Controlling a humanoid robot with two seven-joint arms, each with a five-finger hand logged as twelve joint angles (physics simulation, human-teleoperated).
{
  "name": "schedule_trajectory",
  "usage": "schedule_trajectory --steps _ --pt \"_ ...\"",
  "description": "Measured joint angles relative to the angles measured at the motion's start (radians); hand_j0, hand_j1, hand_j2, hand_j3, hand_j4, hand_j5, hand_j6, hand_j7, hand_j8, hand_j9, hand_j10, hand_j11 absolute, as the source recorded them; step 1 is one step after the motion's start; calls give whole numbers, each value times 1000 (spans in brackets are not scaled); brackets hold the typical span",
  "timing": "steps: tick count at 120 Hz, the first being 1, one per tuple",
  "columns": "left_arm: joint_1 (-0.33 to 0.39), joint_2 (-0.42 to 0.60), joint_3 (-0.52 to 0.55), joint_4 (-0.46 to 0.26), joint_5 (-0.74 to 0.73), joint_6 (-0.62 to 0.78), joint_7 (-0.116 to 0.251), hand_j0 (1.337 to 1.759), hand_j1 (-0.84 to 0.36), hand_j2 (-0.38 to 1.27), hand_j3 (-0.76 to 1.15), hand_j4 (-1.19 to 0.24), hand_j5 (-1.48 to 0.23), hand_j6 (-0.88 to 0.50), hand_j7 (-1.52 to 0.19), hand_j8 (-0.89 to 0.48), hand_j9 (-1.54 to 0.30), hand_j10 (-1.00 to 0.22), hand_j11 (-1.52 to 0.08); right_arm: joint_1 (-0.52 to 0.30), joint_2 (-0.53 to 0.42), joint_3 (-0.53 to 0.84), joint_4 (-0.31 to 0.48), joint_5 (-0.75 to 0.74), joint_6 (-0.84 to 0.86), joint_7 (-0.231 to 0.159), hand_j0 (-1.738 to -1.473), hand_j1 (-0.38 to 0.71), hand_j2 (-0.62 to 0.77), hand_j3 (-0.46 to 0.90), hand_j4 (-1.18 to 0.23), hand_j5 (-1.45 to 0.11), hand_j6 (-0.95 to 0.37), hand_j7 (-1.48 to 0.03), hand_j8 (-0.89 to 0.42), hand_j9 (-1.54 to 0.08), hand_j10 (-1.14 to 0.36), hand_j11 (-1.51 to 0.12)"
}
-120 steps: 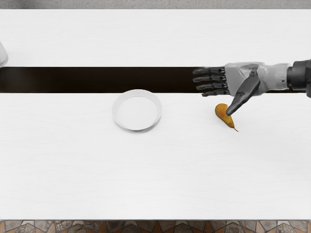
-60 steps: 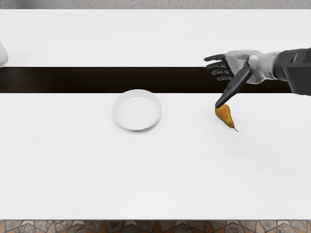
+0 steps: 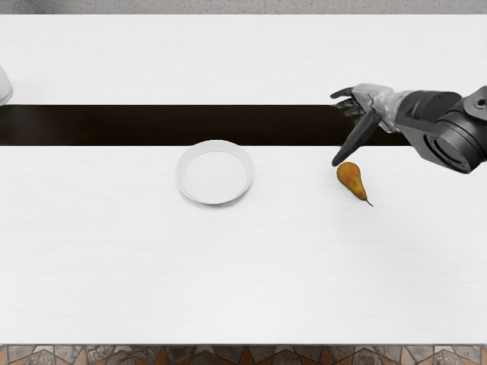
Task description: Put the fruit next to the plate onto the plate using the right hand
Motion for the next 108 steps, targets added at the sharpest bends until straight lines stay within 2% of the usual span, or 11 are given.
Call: schedule_trajectory --steps 25,52,81,108 --pt "0 0 0 0 0 0 0 1658 349 0 0 0 0 0 0 0 0 0 0 37 49 -142 -4 -42 -130 0 -1658 -187 -26 0 -137 -177 -138 -176 -138 -177 -137 -177" --pt "0 0 0 0 0 0 0 1658 349 0 0 0 0 0 0 0 0 0 0 51 88 -230 -9 -43 -220 0 -1658 -187 -26 0 -137 -177 -138 -177 -138 -177 -137 -177" --pt "0 0 0 0 0 0 0 1658 349 0 0 0 0 0 0 0 0 0 0 47 154 -297 -66 -39 -246 0 -1658 -161 -30 0 -158 -205 -160 -204 -159 -205 -159 -205" --pt "0 0 0 0 0 0 0 1658 349 0 0 0 0 0 0 0 0 0 0 44 182 -343 -81 -25 -248 0 -1658 -124 -36 0 -189 -245 -190 -245 -190 -245 -190 -245"
